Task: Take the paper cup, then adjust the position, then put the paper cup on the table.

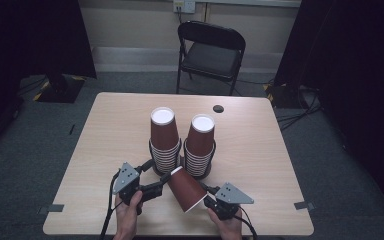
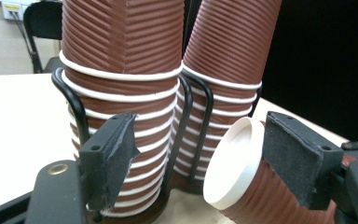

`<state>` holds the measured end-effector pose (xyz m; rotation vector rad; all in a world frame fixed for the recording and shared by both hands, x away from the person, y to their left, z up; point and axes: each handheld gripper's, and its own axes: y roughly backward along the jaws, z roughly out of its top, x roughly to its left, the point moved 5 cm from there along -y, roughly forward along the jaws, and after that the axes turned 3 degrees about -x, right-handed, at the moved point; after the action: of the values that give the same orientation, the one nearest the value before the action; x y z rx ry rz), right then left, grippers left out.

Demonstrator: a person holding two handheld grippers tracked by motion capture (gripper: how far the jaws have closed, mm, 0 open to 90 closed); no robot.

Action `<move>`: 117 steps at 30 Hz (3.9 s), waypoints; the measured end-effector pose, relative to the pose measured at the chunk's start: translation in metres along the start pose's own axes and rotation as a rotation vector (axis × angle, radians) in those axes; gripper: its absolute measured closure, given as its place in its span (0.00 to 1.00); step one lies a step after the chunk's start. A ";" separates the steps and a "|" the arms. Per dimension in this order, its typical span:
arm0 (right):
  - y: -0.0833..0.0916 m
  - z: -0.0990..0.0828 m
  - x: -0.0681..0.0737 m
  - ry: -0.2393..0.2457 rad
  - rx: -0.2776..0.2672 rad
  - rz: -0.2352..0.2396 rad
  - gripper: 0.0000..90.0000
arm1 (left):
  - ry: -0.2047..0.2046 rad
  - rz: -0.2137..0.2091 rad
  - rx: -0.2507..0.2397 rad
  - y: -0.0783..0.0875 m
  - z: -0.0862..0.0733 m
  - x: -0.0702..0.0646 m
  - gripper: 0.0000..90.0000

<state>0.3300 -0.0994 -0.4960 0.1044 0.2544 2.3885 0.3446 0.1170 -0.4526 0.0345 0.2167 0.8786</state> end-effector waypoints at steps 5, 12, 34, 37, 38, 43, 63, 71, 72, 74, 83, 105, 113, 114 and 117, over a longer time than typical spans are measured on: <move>0.002 -0.002 -0.004 -0.002 0.054 0.002 0.95 | -0.041 -0.043 0.000 0.003 -0.001 -0.006 0.25; 0.007 0.001 -0.013 -0.028 0.100 0.028 0.95 | -0.199 -0.062 0.047 0.005 -0.006 -0.013 0.21; 0.010 0.017 -0.026 -0.094 0.174 0.144 0.95 | -0.411 -0.198 0.127 0.005 -0.023 -0.034 0.19; 0.009 0.018 -0.027 -0.093 0.201 0.156 0.95 | -0.461 -0.186 0.125 0.004 -0.026 -0.038 0.19; 0.010 0.019 -0.027 -0.091 0.213 0.161 0.95 | -0.479 -0.193 0.135 0.004 -0.026 -0.039 0.18; 0.010 0.023 -0.028 -0.096 0.252 0.158 0.95 | -0.569 -0.184 0.149 0.002 -0.035 -0.045 0.19; -0.004 0.032 -0.024 -0.128 0.415 0.193 0.95 | -0.787 -0.083 0.160 -0.007 -0.045 -0.056 0.06; -0.011 0.039 -0.024 -0.161 0.468 0.205 0.95 | -0.879 -0.053 0.169 -0.014 -0.042 -0.063 0.00; -0.012 0.040 -0.024 -0.160 0.474 0.209 0.95 | -0.883 -0.055 0.171 -0.014 -0.042 -0.063 0.00; -0.014 0.041 -0.022 -0.162 0.499 0.214 0.95 | -0.886 -0.054 0.186 -0.016 -0.044 -0.064 0.00; -0.023 0.044 -0.015 -0.164 0.532 0.251 0.95 | -0.906 -0.064 0.189 -0.021 -0.045 -0.068 0.00; -0.034 0.041 -0.007 -0.184 0.548 0.270 0.98 | -0.889 -0.117 0.159 -0.030 -0.038 -0.088 0.07; -0.037 0.039 -0.006 -0.205 0.545 0.260 0.97 | -0.844 -0.119 0.187 -0.031 -0.037 -0.087 0.07; -0.037 0.038 -0.006 -0.209 0.545 0.259 0.97 | -0.829 -0.126 0.191 -0.032 -0.037 -0.087 0.07; -0.036 0.038 -0.007 -0.228 0.527 0.253 0.97 | -0.806 -0.119 0.192 -0.031 -0.035 -0.085 0.08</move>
<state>0.3645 -0.0720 -0.4663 0.6827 0.7951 2.4677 0.3086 0.0299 -0.4753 0.5391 -0.4485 0.6642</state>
